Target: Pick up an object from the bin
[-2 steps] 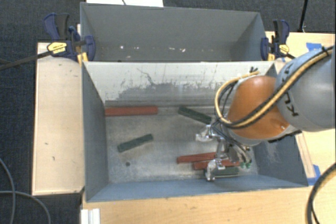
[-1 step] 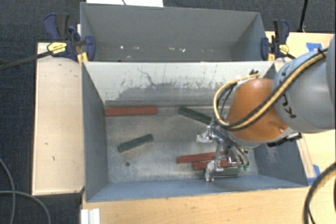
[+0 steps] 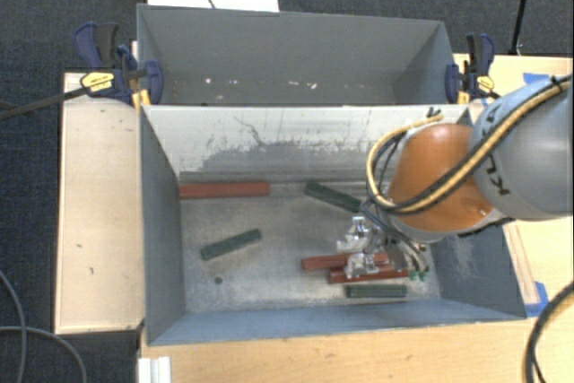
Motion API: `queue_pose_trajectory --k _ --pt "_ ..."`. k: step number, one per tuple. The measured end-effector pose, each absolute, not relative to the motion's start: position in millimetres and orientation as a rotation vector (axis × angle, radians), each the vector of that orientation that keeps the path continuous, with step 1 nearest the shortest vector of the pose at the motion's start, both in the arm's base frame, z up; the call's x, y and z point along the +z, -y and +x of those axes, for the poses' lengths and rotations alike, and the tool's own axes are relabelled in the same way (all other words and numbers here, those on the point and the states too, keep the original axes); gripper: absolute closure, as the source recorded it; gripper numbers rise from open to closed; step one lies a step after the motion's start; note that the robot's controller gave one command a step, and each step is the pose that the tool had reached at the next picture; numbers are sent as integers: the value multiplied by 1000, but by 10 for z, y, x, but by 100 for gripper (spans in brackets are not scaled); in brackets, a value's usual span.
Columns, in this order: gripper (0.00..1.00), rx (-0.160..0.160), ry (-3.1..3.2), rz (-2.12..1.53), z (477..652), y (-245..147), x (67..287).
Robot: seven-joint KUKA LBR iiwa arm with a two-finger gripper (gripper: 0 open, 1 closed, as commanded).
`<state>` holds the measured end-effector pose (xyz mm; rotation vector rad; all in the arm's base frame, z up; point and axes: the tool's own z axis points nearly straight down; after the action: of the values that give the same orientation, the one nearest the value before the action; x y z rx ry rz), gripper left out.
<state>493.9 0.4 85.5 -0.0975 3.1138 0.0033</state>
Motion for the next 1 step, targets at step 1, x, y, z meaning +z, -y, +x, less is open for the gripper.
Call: queue_pose_trajectory --k 1 --pt "100 2 -3122 -97 4917 1 835"
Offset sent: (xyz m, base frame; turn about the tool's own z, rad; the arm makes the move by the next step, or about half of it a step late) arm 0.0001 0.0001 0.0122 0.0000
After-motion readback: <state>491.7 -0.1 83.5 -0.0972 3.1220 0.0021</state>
